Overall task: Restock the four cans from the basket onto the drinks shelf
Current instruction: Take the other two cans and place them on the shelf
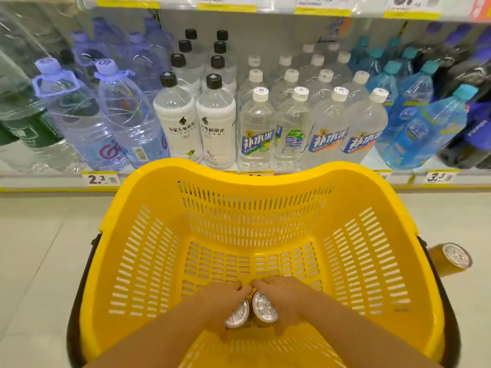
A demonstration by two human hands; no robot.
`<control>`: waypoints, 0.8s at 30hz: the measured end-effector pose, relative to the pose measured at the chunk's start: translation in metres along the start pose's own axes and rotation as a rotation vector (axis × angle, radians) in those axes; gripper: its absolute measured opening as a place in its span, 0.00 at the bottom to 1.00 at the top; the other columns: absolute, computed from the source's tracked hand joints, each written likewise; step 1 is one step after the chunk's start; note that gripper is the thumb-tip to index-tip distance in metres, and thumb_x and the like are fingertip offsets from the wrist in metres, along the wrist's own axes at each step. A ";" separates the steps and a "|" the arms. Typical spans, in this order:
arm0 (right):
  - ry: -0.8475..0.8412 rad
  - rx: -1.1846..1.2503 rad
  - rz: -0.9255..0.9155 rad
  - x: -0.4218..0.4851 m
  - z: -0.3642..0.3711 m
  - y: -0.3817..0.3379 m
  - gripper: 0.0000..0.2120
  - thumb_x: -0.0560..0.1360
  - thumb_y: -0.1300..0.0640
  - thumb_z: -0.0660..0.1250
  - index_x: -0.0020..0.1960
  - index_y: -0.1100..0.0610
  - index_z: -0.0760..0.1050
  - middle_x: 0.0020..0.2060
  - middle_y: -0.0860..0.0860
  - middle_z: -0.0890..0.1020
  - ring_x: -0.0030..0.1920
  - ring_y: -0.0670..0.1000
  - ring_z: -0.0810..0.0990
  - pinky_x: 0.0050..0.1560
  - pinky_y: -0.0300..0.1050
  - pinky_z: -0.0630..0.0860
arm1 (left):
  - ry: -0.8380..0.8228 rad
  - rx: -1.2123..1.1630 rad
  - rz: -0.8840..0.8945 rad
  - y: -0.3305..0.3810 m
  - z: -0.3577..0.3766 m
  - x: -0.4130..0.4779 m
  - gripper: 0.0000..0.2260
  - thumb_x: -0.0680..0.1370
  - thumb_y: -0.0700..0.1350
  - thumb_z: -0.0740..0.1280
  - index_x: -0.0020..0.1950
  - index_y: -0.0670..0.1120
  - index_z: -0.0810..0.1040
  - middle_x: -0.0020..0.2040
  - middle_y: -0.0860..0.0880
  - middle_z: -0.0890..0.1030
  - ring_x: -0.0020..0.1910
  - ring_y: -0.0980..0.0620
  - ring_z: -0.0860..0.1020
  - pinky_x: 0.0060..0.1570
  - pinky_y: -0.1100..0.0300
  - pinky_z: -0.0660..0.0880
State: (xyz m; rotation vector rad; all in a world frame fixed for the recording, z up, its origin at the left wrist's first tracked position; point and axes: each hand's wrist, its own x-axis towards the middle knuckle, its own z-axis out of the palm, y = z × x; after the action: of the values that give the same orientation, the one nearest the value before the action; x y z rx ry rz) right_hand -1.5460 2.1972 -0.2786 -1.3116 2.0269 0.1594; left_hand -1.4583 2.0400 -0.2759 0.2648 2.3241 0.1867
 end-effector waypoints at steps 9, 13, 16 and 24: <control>0.195 0.215 0.109 -0.009 -0.003 0.000 0.38 0.60 0.52 0.78 0.64 0.55 0.63 0.57 0.54 0.77 0.56 0.58 0.76 0.43 0.43 0.66 | 0.230 -0.295 -0.082 -0.004 0.007 -0.010 0.31 0.63 0.49 0.75 0.61 0.48 0.65 0.59 0.48 0.73 0.57 0.46 0.74 0.50 0.53 0.72; 0.323 0.456 0.139 -0.030 -0.030 0.006 0.31 0.58 0.50 0.78 0.56 0.51 0.66 0.51 0.50 0.80 0.47 0.51 0.77 0.40 0.41 0.70 | 0.378 -0.464 -0.110 -0.009 -0.019 -0.036 0.33 0.59 0.56 0.71 0.61 0.49 0.68 0.57 0.52 0.74 0.56 0.51 0.74 0.53 0.59 0.73; 0.429 0.616 0.155 -0.057 -0.073 0.005 0.30 0.57 0.54 0.80 0.53 0.53 0.68 0.45 0.49 0.80 0.46 0.50 0.79 0.41 0.43 0.73 | 0.585 -0.645 -0.144 -0.010 -0.060 -0.068 0.28 0.56 0.58 0.71 0.52 0.55 0.69 0.44 0.61 0.75 0.45 0.56 0.75 0.38 0.72 0.68; 0.622 0.866 0.111 -0.188 -0.267 -0.038 0.32 0.59 0.65 0.79 0.53 0.54 0.62 0.41 0.49 0.77 0.40 0.44 0.77 0.35 0.32 0.72 | 0.946 -0.899 -0.194 0.031 -0.245 -0.214 0.30 0.58 0.50 0.78 0.52 0.46 0.67 0.38 0.52 0.77 0.34 0.59 0.75 0.33 0.64 0.73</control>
State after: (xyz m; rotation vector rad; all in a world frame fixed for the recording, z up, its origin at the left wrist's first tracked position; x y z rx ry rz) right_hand -1.6014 2.1988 0.0453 -0.7170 2.2308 -1.0791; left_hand -1.4854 2.0036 0.0477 -0.6279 2.8162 1.4564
